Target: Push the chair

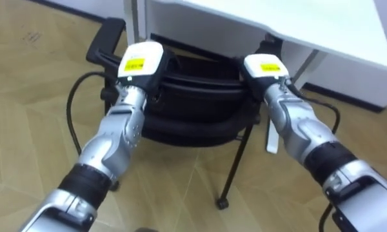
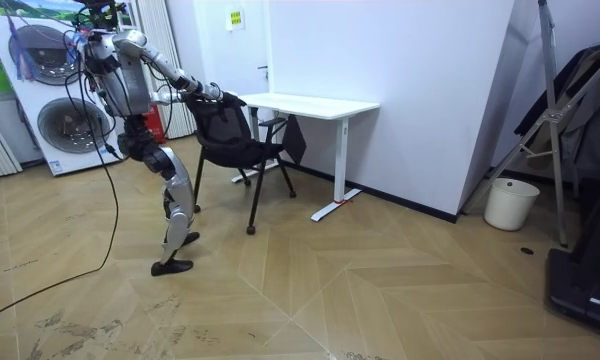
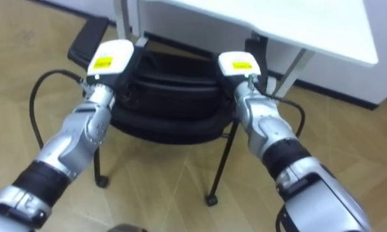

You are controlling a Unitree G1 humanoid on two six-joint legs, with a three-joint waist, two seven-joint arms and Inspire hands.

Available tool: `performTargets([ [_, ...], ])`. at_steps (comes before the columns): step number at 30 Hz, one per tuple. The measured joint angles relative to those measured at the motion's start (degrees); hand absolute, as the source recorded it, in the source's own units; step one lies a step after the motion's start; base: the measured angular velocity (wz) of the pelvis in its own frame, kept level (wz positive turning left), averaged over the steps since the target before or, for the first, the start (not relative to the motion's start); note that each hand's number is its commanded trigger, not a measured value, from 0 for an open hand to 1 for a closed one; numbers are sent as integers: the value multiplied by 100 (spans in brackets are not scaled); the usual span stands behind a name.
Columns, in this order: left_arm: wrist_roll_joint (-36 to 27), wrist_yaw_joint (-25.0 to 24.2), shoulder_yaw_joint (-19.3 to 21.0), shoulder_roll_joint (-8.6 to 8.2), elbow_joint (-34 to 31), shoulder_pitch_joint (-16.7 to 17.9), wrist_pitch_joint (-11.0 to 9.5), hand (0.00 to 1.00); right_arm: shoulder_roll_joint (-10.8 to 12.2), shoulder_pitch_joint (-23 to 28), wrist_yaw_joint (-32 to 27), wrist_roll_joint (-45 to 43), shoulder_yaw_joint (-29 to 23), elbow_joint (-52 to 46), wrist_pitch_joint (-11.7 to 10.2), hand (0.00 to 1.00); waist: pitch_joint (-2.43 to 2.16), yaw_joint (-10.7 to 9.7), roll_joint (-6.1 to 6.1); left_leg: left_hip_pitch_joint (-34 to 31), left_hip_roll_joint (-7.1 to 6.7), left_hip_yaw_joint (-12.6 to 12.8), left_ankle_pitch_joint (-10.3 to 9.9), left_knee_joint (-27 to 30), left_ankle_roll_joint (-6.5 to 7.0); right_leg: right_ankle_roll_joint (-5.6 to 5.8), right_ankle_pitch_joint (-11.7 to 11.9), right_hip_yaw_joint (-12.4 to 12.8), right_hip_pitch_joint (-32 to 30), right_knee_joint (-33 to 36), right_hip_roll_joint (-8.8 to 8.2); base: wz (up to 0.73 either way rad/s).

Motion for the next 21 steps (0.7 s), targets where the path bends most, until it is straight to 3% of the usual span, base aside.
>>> performTargets([
  [3, 0, 21, 24, 29, -17, -24, -134, 2, 0, -7, -5, -180, -108, -27, -93, 0, 30, 37, -12, -14, 2, -14, -17, -8, 31, 51, 66, 7, 20, -122, 54, 0],
  [4, 0, 21, 36, 41, -18, -43, -161, 27, 1, -22, -5, -223, -112, -31, -133, 0, 37, 57, -27, -16, 4, 3, -20, -24, 38, 63, 79, 26, 15, -148, 64, 0],
  [5, 0, 21, 37, 43, -18, -52, -165, 59, 2, -26, -6, -225, -112, -36, -153, 0, 42, 73, -39, -14, 5, 8, -19, -36, 40, 70, 84, 53, 9, -167, 76, -8],
  [6, 4, 30, 26, 54, -12, -70, -180, 100, 2, -33, -10, -224, -112, -37, -190, 0, 55, 131, -64, -1, 8, 38, -20, -52, 44, 81, 91, 103, 0, -184, 85, -9],
  [7, 5, 41, 12, 79, -13, -70, -221, 100, 2, -41, -10, -224, -112, -37, -207, 4, 66, 145, -87, 8, 9, 57, -22, -57, 50, 89, 95, 136, 0, -192, 88, -8],
  [8, 10, 47, 11, 89, -14, -73, -237, 100, 2, -44, -10, -223, -112, -37, -220, 20, 68, 147, -98, 7, 8, 57, -22, -57, 52, 92, 97, 137, 2, -198, 91, 0],
  [9, 14, 64, 13, 99, -17, -86, -257, 100, 3, -60, -10, -219, -112, -37, -243, 92, 75, 150, -114, 1, 7, 60, -20, -56, 55, 98, 101, 137, 2, -212, 100, 5],
  [10, 20, 68, 12, 120, -16, -96, -265, 100, 3, -72, -10, -232, -112, -37, -252, 100, 76, 140, -114, -6, 11, 32, -20, -46, 56, 101, 112, 136, 17, -256, 132, 8],
  [14, 32, 51, 29, 153, -10, -123, -255, 100, 3, -72, -9, -203, -115, -34, -306, 100, 79, 92, -99, -2, 103, 85, -30, -15, 68, 60, 174, 274, 87, -423, 306, 8],
  [17, 43, -3, 2, 239, -10, -122, -259, 100, 3, -71, -9, 5, -133, -15, -340, 100, 73, 56, 4, 16, 158, 60, -33, -12, 64, 41, 257, 293, 155, -576, 417, 0],
  [21, 51, -182, -103, 350, 30, -129, -227, 100, -11, -71, -145, 15, -276, -8, -441, 100, 59, -88, 357, -1, 183, 42, -39, 32, 83, 66, 339, 286, 180, -665, 467, 0],
])
